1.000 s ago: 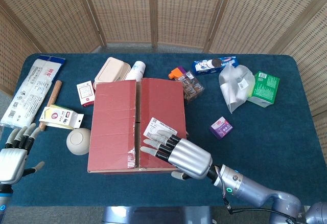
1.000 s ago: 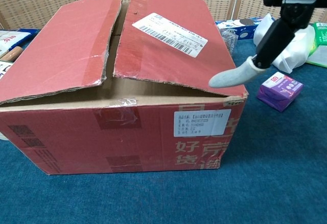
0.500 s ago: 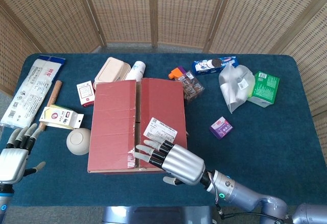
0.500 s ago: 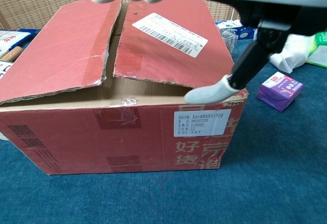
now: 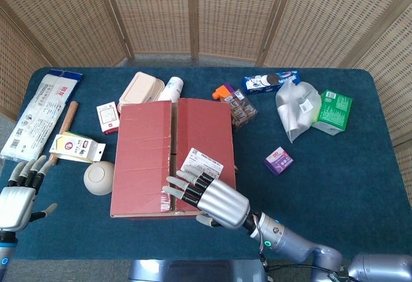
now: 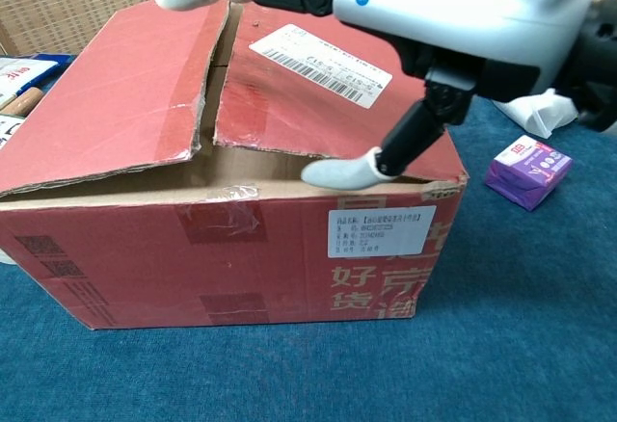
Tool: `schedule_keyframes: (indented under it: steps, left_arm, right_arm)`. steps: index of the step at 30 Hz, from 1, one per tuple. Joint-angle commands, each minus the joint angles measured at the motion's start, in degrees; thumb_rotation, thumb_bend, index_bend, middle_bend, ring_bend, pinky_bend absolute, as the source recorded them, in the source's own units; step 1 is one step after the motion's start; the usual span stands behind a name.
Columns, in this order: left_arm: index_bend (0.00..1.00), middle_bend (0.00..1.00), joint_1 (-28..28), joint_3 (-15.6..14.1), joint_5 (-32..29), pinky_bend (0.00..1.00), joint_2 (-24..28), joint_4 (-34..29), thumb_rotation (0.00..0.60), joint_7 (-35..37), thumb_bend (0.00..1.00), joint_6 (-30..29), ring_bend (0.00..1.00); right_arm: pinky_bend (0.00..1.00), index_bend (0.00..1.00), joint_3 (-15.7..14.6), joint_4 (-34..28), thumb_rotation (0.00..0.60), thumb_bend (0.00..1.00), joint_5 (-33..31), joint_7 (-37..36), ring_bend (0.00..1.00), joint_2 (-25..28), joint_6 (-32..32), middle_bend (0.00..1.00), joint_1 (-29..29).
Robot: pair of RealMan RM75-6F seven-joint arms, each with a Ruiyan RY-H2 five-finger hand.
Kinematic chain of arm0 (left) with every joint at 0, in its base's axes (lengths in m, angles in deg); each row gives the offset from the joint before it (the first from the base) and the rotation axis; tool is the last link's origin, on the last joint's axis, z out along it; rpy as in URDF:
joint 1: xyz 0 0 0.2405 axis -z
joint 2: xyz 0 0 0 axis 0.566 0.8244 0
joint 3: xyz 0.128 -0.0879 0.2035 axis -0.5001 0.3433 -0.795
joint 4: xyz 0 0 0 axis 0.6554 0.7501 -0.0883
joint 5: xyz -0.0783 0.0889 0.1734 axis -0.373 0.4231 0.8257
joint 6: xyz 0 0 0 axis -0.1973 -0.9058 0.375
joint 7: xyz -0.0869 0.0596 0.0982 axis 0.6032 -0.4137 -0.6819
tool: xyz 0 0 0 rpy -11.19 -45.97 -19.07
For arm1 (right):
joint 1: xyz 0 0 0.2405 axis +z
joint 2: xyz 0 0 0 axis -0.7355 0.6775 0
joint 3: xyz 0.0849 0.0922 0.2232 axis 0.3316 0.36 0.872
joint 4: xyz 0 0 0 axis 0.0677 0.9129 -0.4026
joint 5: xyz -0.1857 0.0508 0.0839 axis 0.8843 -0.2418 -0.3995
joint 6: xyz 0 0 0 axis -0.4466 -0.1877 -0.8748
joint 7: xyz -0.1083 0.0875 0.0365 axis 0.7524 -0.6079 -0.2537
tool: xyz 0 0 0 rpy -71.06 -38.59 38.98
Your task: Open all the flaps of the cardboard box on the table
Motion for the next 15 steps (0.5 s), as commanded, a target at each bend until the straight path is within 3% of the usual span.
schedule_keyframes:
  steps: [1,15]
  left_arm:
    - [0.07,0.00,0.0,0.0,0.0,0.00,0.0,-0.1,0.600,0.1,0.10,0.0,0.00]
    - [0.07,0.00,-0.1,0.1,-0.2,0.00,0.3,-0.1,0.600,0.6,0.10,-0.2,0.00]
  right_arm:
    - [0.00,0.00,0.1,1.0,0.600,0.30,0.0,1.5,0.00,-1.9,1.1,0.00,-0.4]
    - [0.00,0.00,-0.9,2.1,0.600,0.34,-0.5,7.9,0.00,-8.2,2.9,0.00,-1.9]
